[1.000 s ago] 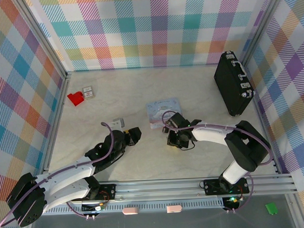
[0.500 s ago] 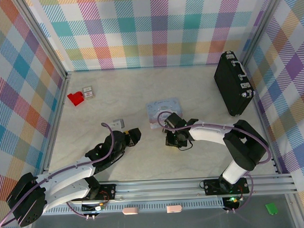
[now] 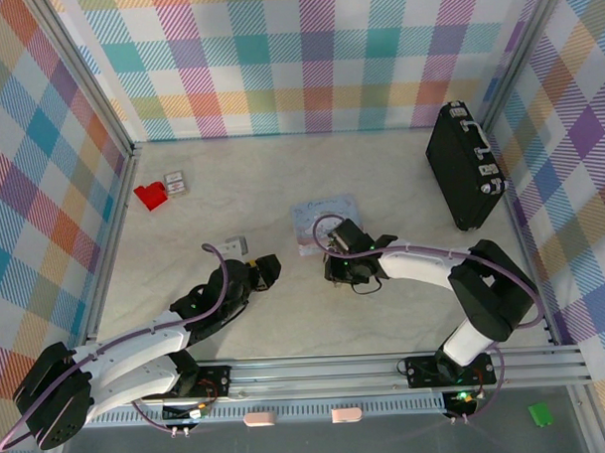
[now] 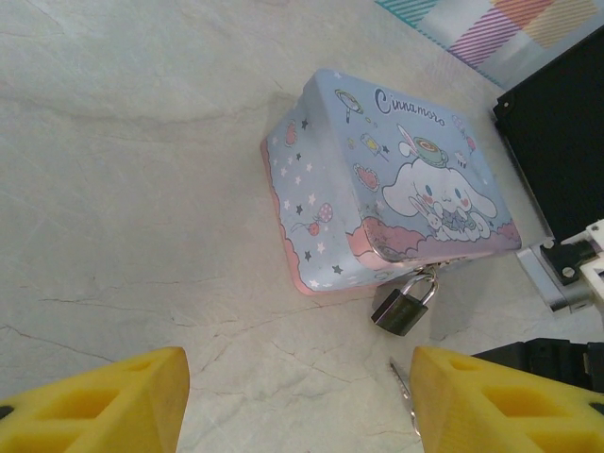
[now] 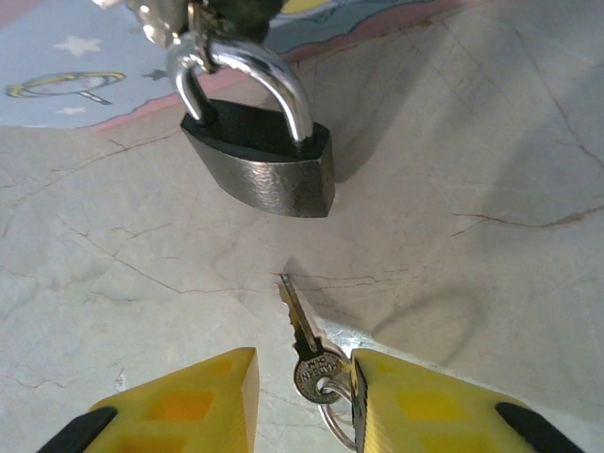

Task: Unlock the padlock with the key

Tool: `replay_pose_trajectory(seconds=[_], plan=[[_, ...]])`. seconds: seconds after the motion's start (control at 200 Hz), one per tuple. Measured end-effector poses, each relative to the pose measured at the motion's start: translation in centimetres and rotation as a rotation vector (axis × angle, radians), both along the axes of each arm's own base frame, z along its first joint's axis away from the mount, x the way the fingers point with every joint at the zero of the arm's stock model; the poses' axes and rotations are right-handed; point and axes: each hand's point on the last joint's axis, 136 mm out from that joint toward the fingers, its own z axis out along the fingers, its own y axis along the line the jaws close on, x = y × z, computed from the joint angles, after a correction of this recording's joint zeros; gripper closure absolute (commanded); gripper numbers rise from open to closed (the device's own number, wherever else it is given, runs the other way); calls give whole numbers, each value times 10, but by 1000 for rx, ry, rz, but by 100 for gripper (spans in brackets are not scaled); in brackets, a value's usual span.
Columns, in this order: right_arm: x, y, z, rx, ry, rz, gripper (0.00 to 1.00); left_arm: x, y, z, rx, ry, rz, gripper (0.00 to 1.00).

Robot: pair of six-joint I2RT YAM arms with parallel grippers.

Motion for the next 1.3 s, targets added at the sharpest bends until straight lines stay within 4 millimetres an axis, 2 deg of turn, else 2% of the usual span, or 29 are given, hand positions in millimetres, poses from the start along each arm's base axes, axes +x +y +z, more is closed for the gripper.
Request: replay_pose_trajectory(seconds=[0.72,1.07,1.3], plan=[[-8,-3,-15,-38,28,-3,73,0,0,0,0,0,0,37],[-8,-3,-16,-51,25,-17,83,0,0,-3,7,6,0,37],[-9,3,-14,-32,11,-8,97,0,0,-3,7,7,0,37]])
